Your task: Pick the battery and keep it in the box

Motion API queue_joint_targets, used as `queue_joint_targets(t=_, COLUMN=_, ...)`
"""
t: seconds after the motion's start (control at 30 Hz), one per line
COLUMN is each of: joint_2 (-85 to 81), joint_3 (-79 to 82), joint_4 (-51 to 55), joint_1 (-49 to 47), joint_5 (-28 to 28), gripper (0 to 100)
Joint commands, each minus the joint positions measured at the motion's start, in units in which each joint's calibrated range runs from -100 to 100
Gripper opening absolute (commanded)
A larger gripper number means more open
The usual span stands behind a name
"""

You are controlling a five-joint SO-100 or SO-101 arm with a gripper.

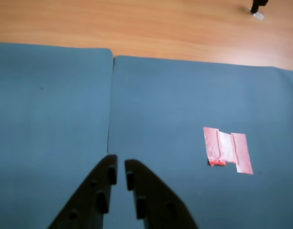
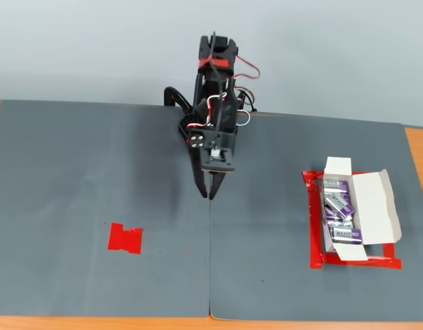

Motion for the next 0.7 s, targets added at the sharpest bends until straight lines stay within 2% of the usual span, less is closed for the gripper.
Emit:
queue_joint_targets(t=0.0, joint_2=-5.21, joint_3=4.71, joint_4=-0.57, joint_1=0.33, joint_5=-0.13, gripper=2)
queue_joint_targets(t=0.43, joint_2=-18.86, joint_3=23.52, joint_4=-0.65, joint_1=0.1, joint_5=-0.13, gripper=2)
queue_joint_targets(t=0.67, joint_2=-18.78, joint_3=23.98, joint_4=0.91, joint_1=-4.22, joint_5=-0.13, gripper=2)
